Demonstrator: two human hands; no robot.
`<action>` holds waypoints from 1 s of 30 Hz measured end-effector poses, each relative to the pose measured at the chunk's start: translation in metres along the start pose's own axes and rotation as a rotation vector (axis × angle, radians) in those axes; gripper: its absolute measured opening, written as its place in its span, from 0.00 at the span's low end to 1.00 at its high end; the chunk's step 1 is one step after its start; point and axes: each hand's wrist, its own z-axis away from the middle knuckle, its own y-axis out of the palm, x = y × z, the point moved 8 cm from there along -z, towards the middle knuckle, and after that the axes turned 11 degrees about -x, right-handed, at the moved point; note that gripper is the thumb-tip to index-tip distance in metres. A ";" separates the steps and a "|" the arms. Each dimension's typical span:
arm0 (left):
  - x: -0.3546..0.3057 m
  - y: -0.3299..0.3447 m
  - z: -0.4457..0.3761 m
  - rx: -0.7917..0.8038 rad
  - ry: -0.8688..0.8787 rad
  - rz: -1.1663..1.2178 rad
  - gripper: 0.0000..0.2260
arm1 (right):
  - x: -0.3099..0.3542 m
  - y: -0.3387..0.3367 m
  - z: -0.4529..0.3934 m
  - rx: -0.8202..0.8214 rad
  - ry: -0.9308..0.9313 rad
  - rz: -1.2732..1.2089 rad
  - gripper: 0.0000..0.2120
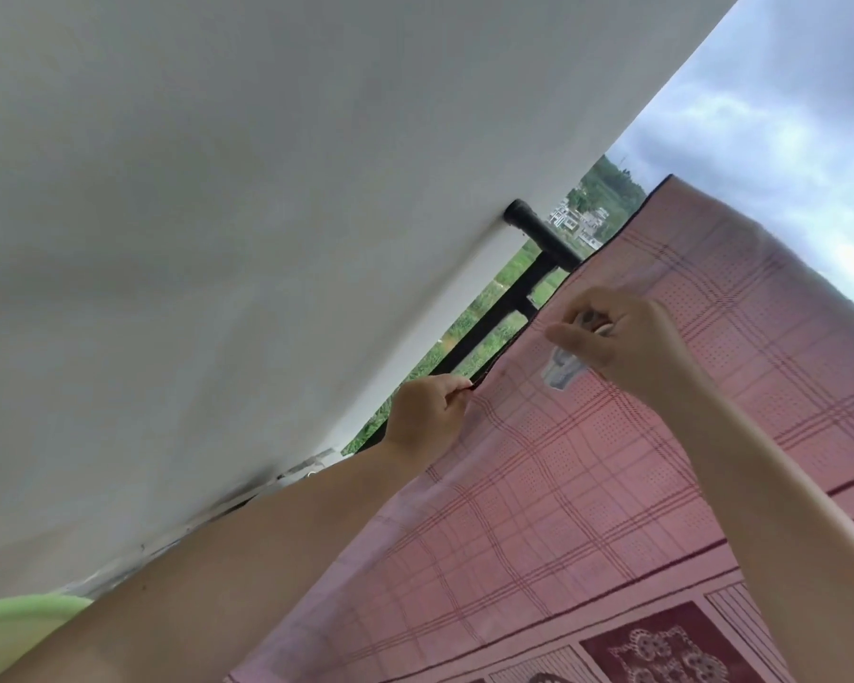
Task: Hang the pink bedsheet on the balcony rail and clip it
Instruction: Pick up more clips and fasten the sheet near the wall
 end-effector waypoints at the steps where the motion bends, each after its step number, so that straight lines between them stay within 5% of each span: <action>1: 0.001 0.000 0.000 0.005 -0.021 0.002 0.11 | -0.002 0.002 -0.001 0.024 0.027 0.003 0.09; 4: 0.006 0.001 -0.001 0.016 -0.092 0.029 0.11 | -0.009 0.013 0.000 0.164 0.060 0.084 0.17; 8: 0.007 0.000 0.001 -0.008 -0.138 0.048 0.10 | 0.006 0.026 0.003 0.333 -0.145 0.353 0.24; 18: 0.009 -0.003 0.005 -0.080 -0.201 0.087 0.09 | 0.077 0.062 0.003 0.454 -0.669 0.844 0.14; 25: 0.005 -0.004 0.008 -0.062 -0.142 0.021 0.10 | 0.061 0.106 -0.003 0.688 -0.625 1.038 0.14; 30: 0.007 -0.001 0.007 -0.045 -0.089 -0.026 0.10 | 0.047 0.109 -0.017 0.683 -0.496 0.980 0.17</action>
